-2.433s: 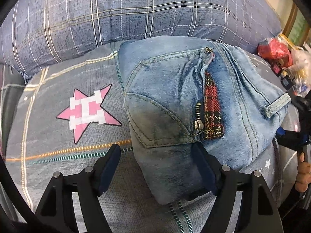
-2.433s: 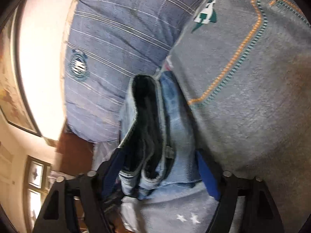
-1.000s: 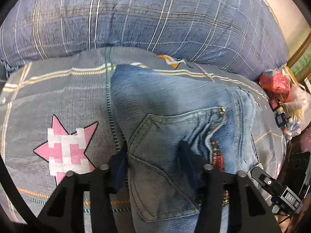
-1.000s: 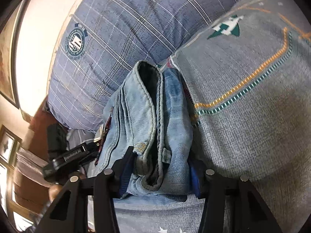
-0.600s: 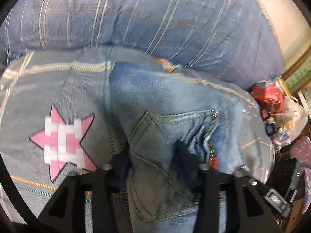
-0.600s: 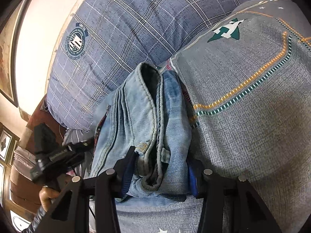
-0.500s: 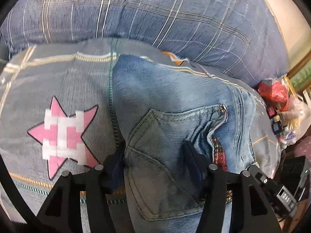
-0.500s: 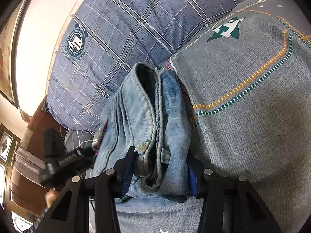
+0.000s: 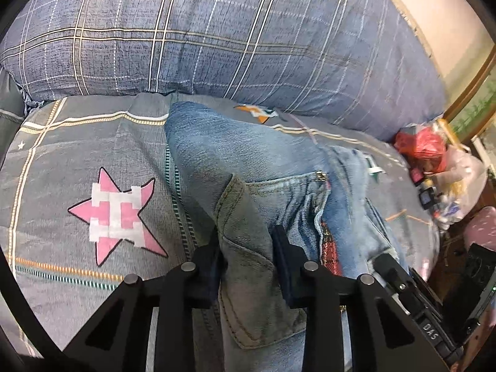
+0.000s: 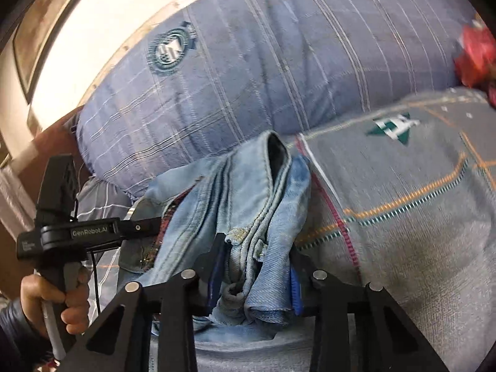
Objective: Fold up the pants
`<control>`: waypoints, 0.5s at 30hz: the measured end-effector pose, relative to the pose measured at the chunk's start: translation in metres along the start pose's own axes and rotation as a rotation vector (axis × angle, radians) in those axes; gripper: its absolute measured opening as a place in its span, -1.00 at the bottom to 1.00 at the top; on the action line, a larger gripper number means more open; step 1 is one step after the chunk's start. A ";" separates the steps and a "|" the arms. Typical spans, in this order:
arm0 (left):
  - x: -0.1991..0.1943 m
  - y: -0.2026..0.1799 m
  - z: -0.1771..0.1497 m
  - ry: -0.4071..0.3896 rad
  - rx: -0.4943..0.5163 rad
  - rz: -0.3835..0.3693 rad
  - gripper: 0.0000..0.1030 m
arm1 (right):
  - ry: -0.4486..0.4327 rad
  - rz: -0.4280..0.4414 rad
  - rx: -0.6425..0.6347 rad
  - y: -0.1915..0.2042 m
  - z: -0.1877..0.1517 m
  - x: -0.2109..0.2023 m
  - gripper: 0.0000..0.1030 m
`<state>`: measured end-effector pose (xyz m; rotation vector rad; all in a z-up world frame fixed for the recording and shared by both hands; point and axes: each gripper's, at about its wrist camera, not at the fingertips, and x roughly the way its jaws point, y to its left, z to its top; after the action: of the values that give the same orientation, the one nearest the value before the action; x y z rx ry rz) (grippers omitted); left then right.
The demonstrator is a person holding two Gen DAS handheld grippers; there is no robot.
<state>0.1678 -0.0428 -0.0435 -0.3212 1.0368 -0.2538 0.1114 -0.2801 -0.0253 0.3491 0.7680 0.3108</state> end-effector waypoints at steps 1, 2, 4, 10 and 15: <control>-0.003 0.000 0.000 0.002 0.001 -0.010 -0.39 | -0.007 -0.015 -0.031 0.008 0.002 -0.003 -0.29; -0.007 0.000 -0.001 0.003 0.003 -0.022 -0.39 | -0.014 -0.026 -0.057 0.014 0.003 -0.007 -0.29; -0.013 -0.002 -0.002 0.003 0.003 -0.046 -0.39 | -0.048 -0.047 -0.098 0.028 0.006 -0.019 -0.29; -0.026 -0.009 0.001 -0.022 0.005 -0.097 -0.39 | -0.059 -0.056 -0.085 0.040 0.013 -0.040 -0.29; -0.045 -0.004 0.010 -0.061 0.016 -0.103 -0.40 | -0.060 -0.057 -0.100 0.054 0.022 -0.044 -0.30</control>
<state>0.1545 -0.0287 -0.0014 -0.3660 0.9593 -0.3434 0.0893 -0.2532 0.0389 0.2409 0.7000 0.2829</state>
